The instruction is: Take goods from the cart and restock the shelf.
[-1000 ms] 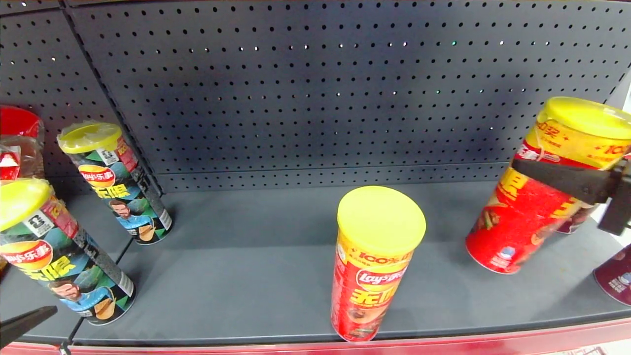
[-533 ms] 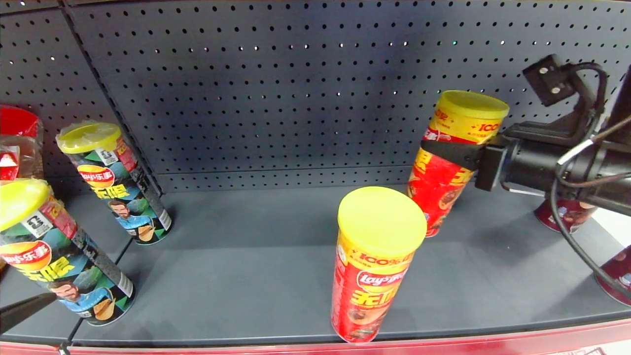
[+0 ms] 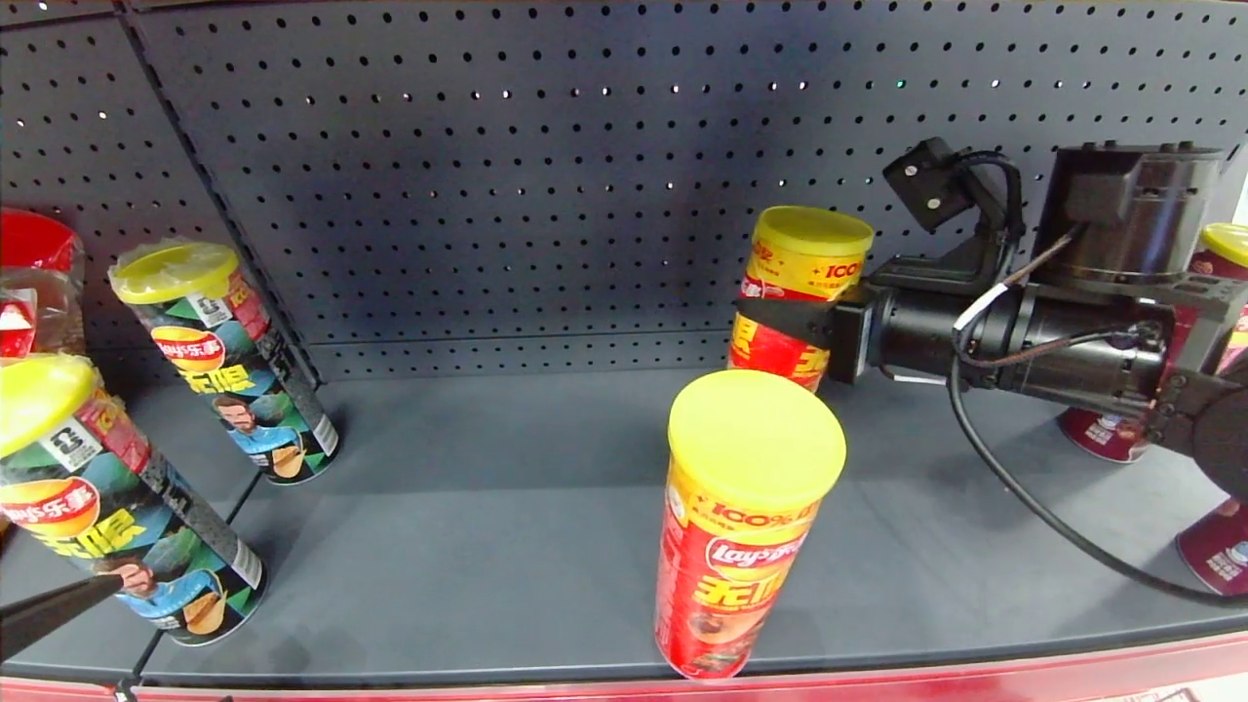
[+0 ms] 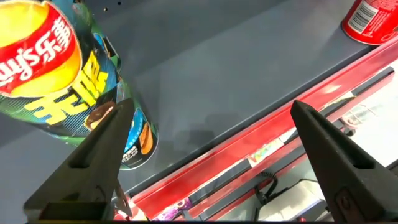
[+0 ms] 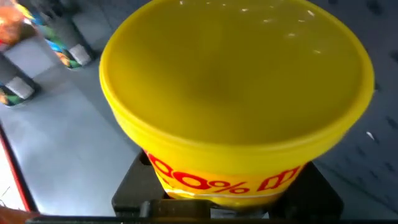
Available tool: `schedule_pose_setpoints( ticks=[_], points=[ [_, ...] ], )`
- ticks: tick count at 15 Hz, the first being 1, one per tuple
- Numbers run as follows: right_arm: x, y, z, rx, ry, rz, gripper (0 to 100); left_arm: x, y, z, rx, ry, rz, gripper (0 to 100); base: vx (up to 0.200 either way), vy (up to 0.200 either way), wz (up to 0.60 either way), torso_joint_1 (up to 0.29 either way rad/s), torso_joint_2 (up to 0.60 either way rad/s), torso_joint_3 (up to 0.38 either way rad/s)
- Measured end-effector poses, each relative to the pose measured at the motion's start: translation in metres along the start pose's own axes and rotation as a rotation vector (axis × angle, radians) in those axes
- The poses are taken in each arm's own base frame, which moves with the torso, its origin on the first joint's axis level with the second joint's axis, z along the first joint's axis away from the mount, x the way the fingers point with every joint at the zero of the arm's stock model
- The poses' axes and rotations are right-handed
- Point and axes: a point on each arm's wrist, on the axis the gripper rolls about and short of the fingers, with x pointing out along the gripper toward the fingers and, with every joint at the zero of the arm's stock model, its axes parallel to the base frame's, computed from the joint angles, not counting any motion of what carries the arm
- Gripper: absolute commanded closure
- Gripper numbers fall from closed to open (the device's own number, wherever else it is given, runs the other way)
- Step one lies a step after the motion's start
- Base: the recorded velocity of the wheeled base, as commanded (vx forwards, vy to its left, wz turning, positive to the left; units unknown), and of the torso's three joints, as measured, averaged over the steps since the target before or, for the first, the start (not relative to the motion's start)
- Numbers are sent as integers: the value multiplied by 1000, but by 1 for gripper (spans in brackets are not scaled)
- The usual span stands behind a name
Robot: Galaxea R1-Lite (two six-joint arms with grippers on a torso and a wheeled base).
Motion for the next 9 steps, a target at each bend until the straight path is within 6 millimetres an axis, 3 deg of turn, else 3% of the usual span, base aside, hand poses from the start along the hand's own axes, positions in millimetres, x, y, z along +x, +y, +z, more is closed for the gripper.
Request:
schedule_pose_setpoints(
  ticks=[9],
  points=[
    [16,5,-8,4,28,29,100,4,1,1,-1,16,-5,0,0,0,0,0,0,0]
  ],
)
